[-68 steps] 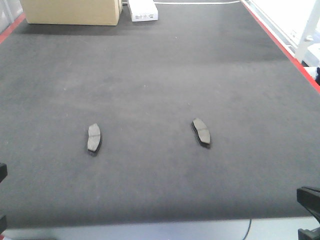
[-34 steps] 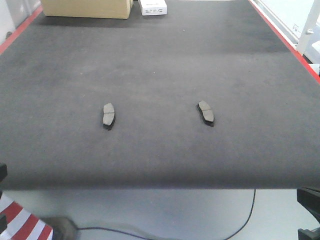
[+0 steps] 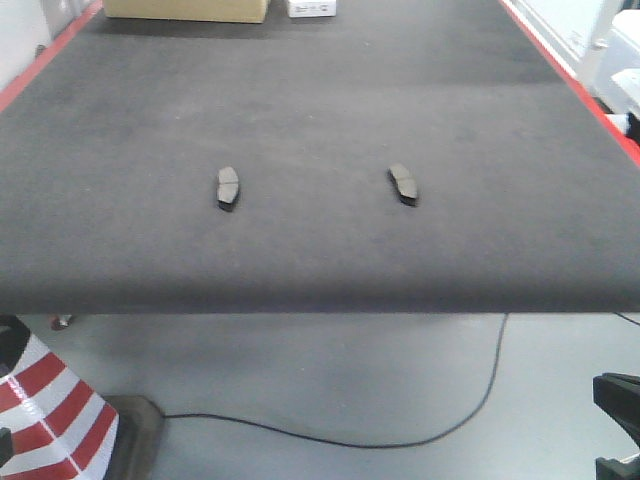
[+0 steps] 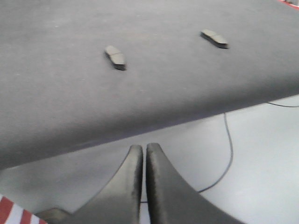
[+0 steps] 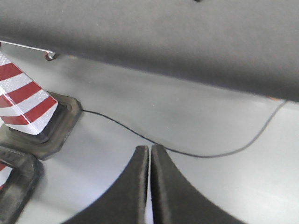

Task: Move and align brake pads A on conveyor
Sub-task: 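Drive the base back from the conveyor and turn away, then drive the base along the aisle beside the yellow floor line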

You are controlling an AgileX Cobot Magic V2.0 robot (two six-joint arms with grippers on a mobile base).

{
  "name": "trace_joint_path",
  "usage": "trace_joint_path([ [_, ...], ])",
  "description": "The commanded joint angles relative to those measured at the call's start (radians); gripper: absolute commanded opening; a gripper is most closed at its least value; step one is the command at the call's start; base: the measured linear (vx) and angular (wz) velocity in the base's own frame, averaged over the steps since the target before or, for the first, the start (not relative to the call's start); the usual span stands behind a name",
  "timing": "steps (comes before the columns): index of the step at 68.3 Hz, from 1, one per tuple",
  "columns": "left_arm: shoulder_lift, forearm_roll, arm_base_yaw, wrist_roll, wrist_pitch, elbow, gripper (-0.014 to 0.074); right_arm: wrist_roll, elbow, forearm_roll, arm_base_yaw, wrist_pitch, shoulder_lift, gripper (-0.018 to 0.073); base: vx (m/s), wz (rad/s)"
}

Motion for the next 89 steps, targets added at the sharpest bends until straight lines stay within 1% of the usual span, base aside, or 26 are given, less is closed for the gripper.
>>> trace_joint_path([
  [1, 0.002, 0.004, -0.005, -0.001, -0.069, -0.026, -0.0006, -0.010, -0.025, 0.002, -0.001, -0.057, 0.002, -0.0008, -0.20, -0.20],
  [20, 0.002, 0.004, -0.005, -0.001, -0.069, -0.026, -0.0006, -0.010, -0.025, 0.002, -0.001, -0.057, 0.002, -0.0008, -0.15, -0.44],
  [61, 0.002, 0.004, -0.005, -0.001, -0.069, -0.026, -0.0006, -0.010, -0.025, 0.002, -0.001, -0.057, 0.002, -0.0008, -0.12, -0.72],
  [89, 0.002, 0.004, -0.005, -0.001, -0.069, -0.026, -0.0006, -0.010, -0.025, 0.002, -0.001, -0.057, 0.002, -0.0008, -0.04, -0.59],
])
